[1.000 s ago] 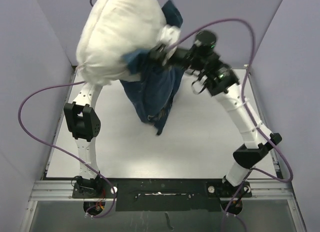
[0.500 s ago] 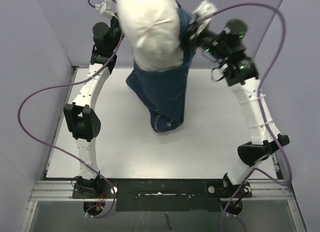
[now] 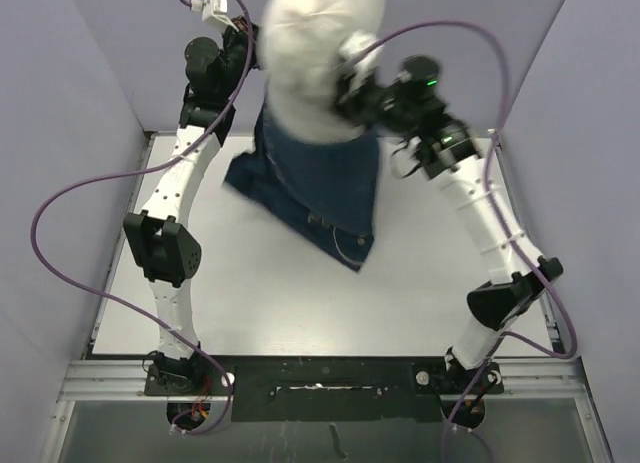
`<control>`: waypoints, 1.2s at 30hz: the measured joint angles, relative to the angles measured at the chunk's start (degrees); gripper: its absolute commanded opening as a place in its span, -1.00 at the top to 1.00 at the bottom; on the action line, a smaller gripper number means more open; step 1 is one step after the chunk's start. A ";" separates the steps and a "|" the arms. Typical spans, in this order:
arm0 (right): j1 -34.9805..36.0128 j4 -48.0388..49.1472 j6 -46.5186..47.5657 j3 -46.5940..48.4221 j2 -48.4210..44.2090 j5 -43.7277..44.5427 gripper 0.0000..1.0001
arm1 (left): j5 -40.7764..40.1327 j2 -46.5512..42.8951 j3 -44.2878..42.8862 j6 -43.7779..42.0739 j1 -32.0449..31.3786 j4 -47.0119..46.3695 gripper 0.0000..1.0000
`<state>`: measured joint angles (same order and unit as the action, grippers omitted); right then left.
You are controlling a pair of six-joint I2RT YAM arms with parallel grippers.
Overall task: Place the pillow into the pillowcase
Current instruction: Stuff the pillow into the pillowcase.
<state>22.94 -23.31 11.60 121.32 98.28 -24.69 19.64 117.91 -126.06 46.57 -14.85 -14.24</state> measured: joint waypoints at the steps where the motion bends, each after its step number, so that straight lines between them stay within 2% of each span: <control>1: 7.74 -1.29 1.75 -1.22 -0.87 0.76 1.00 | -0.20 0.00 -1.75 -1.01 -0.55 3.41 1.00; 3: 19.41 -2.32 5.03 -0.04 -0.59 -1.64 1.00 | -0.63 0.00 -2.38 -1.40 -0.90 4.63 1.00; 4: 22.86 -3.45 5.70 1.55 -0.24 -5.38 1.00 | 0.17 -0.04 -2.29 -1.16 -0.90 4.17 1.00; 5: 22.97 -4.74 5.79 3.76 0.26 -8.13 1.00 | 0.85 -0.26 -2.03 -0.90 -0.87 3.06 1.00; 6: 19.10 -5.11 5.07 7.78 1.70 -10.47 1.00 | 0.68 -0.76 -1.40 -0.83 -0.90 1.81 1.00; 8: 4.09 -4.02 1.01 18.25 6.88 -12.57 1.00 | -1.16 -2.36 0.66 -1.60 -0.94 0.63 1.00; 9: -2.99 -2.56 -0.52 20.31 8.66 -11.80 1.00 | -2.69 -2.91 1.38 -2.08 -0.90 0.35 1.00; 10: -8.59 -1.38 -1.29 19.10 9.14 -9.07 1.00 | -3.63 -3.10 1.62 -2.27 -0.61 0.24 1.00; 11: -11.17 -0.70 -1.70 15.74 8.39 -6.29 1.00 | -3.96 -3.10 1.62 -2.25 -0.26 0.22 1.00; 13: -7.43 -1.92 -0.35 7.54 4.74 -1.68 1.00 | -3.80 -3.10 1.51 -2.23 -0.20 0.76 1.00; 15: 5.97 -5.31 3.54 3.61 2.47 3.13 1.00 | -2.89 -3.08 1.51 -2.43 -0.83 3.32 1.00; 17: 16.76 -5.49 6.84 4.81 2.73 0.59 1.00 | -2.95 -3.04 2.08 -2.47 -1.09 5.03 1.00; 18: 18.27 -5.57 6.82 6.62 2.95 -3.19 1.00 | -2.82 -3.04 2.45 -2.19 -0.90 4.55 1.00; 19: 17.46 -6.23 5.70 9.42 3.48 -6.36 1.00 | -2.16 -3.08 2.51 -2.14 -0.87 3.87 1.00; 21: 8.94 -6.86 0.98 19.19 6.38 -11.63 1.00 | -2.69 -3.08 2.51 -2.10 -1.16 1.73 1.00; 23: 1.75 -4.39 -0.44 19.23 5.88 -11.15 1.00 | -4.63 -3.08 2.51 -2.14 -1.16 0.15 1.00; 25: 3.37 -3.74 2.89 9.46 0.94 -6.80 1.00 | -5.84 -3.08 2.45 -2.36 -1.29 -0.63 1.00; 27: 8.57 -5.44 5.38 6.36 -0.94 -6.91 1.00 | -5.11 -3.08 2.58 -2.32 -1.11 -0.20 1.00; 28: 9.33 -7.02 4.61 9.27 0.31 -8.83 1.00 | -4.39 -3.08 2.78 -2.27 -1.01 0.22 1.00; 29: 7.02 -8.76 2.54 15.80 3.17 -11.17 1.00 | -3.93 -3.08 2.95 -2.21 -0.96 0.37 1.00; 31: -0.76 -7.61 -1.64 28.37 9.46 -12.87 1.00 | -4.11 -3.08 2.95 -2.19 -1.09 0.15 1.00; 32: -4.63 -5.27 -2.60 29.51 10.49 -11.82 1.00 | -4.37 -3.08 2.93 -2.14 -1.09 -0.42 1.00; 34: -7.32 -2.43 -2.45 19.85 6.36 -6.67 1.00 | -4.63 -3.08 2.47 -2.08 -1.05 -0.94 1.00; 36: 1.57 -4.44 1.11 9.64 1.14 -1.79 1.00 | -4.24 -3.08 2.34 -1.99 -1.05 -0.74 1.00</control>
<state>24.51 -27.75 12.71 130.96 99.42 -26.48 15.40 114.83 -123.72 44.58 -15.90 -14.98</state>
